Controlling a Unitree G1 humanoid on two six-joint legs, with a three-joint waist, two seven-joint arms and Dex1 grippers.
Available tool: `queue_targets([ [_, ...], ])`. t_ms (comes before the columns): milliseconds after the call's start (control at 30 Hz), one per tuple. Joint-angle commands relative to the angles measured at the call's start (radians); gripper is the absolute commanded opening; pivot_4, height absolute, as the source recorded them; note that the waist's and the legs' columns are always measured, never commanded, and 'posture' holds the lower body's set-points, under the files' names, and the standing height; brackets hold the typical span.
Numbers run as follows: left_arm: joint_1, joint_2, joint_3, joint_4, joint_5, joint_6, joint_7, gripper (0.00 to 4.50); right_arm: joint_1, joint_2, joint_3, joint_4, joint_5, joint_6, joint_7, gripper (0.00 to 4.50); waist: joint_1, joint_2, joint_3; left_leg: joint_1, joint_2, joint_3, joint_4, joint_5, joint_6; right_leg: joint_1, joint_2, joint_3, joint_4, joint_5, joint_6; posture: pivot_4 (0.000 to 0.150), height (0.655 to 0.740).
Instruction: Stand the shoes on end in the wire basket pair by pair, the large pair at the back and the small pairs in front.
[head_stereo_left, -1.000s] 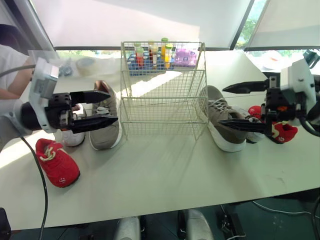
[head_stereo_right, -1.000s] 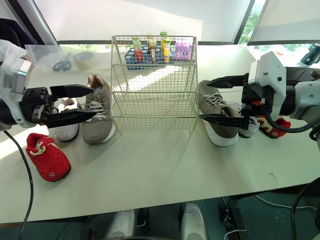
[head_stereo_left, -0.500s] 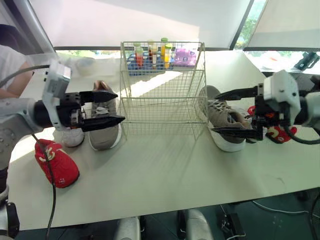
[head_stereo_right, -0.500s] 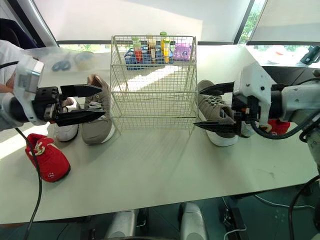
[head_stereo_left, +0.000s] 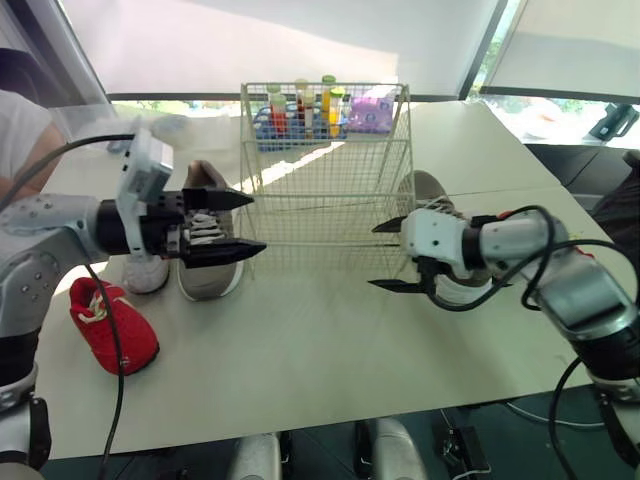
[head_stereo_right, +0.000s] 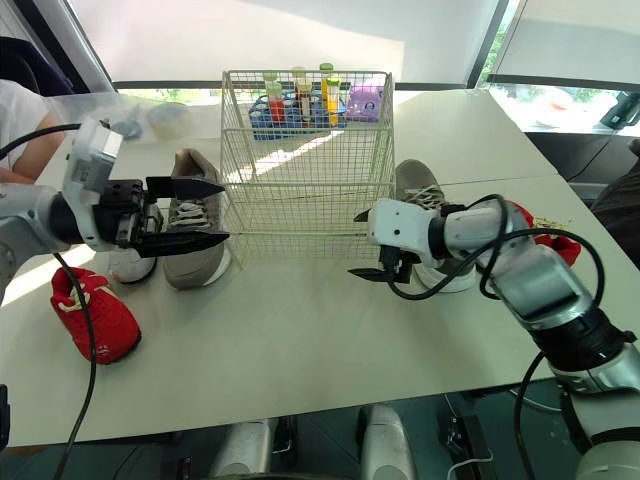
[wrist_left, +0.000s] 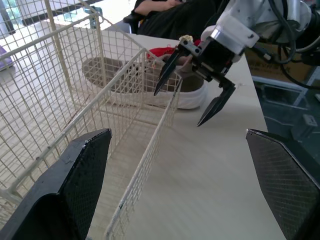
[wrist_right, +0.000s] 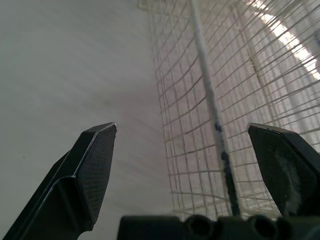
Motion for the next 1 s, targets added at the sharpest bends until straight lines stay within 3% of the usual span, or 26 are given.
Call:
queue_targets([
  [33, -0.048, -0.014, -0.018, 0.018, 0.026, -0.032, -0.019, 4.40, -0.065, 0.023, 0.032, 0.048, -0.085, -0.039, 0.008, 4.50, 0.001, 0.000, 0.000, 0.000, 0.000, 0.000, 0.000, 0.000, 0.000, 0.000, 0.000, 0.000, 0.000, 0.000, 0.000, 0.150, 0.7400],
  [133, -0.055, -0.026, -0.025, 0.024, 0.040, -0.039, -0.027, 4.50, -0.100, 0.050, 0.061, 0.096, -0.129, -0.054, 0.019, 3.58, -0.001, 0.000, 0.000, 0.000, 0.000, 0.000, 0.001, 0.000, 0.000, 0.001, 0.000, 0.000, 0.000, 0.000, 0.000, 0.150, 0.7400],
  [300, -0.057, -0.036, -0.025, 0.028, 0.057, -0.052, -0.031, 4.50, -0.131, 0.078, 0.063, 0.135, -0.161, -0.083, 0.054, 0.95, -0.004, 0.000, 0.000, 0.000, 0.000, 0.000, 0.000, 0.000, 0.000, 0.001, 0.000, 0.000, 0.001, 0.000, 0.000, 0.150, 0.7400],
  [367, -0.055, -0.043, -0.020, 0.022, 0.059, -0.052, -0.023, 4.50, -0.144, 0.084, 0.063, 0.152, -0.171, -0.108, 0.075, 0.10, -0.006, -0.001, 0.000, 0.001, 0.000, 0.000, 0.000, 0.000, 0.000, 0.001, 0.000, 0.000, 0.001, 0.000, 0.000, 0.150, 0.7400],
  [700, -0.051, -0.052, -0.002, 0.013, 0.057, -0.053, -0.005, 4.50, -0.201, 0.110, 0.052, 0.224, -0.168, -0.217, 0.175, 0.10, -0.009, -0.001, 0.000, 0.001, 0.000, 0.000, 0.000, 0.000, 0.000, 0.001, 0.001, 0.000, 0.001, 0.000, 0.000, 0.150, 0.7400],
  [1000, -0.041, -0.064, -0.001, -0.001, 0.058, -0.060, 0.016, 4.50, -0.213, 0.127, 0.014, 0.248, -0.148, -0.149, 0.201, 0.10, -0.006, -0.001, 0.000, 0.000, 0.000, 0.000, 0.000, 0.000, 0.000, 0.001, 0.001, 0.000, 0.001, 0.000, 0.001, 0.150, 0.7400],
])
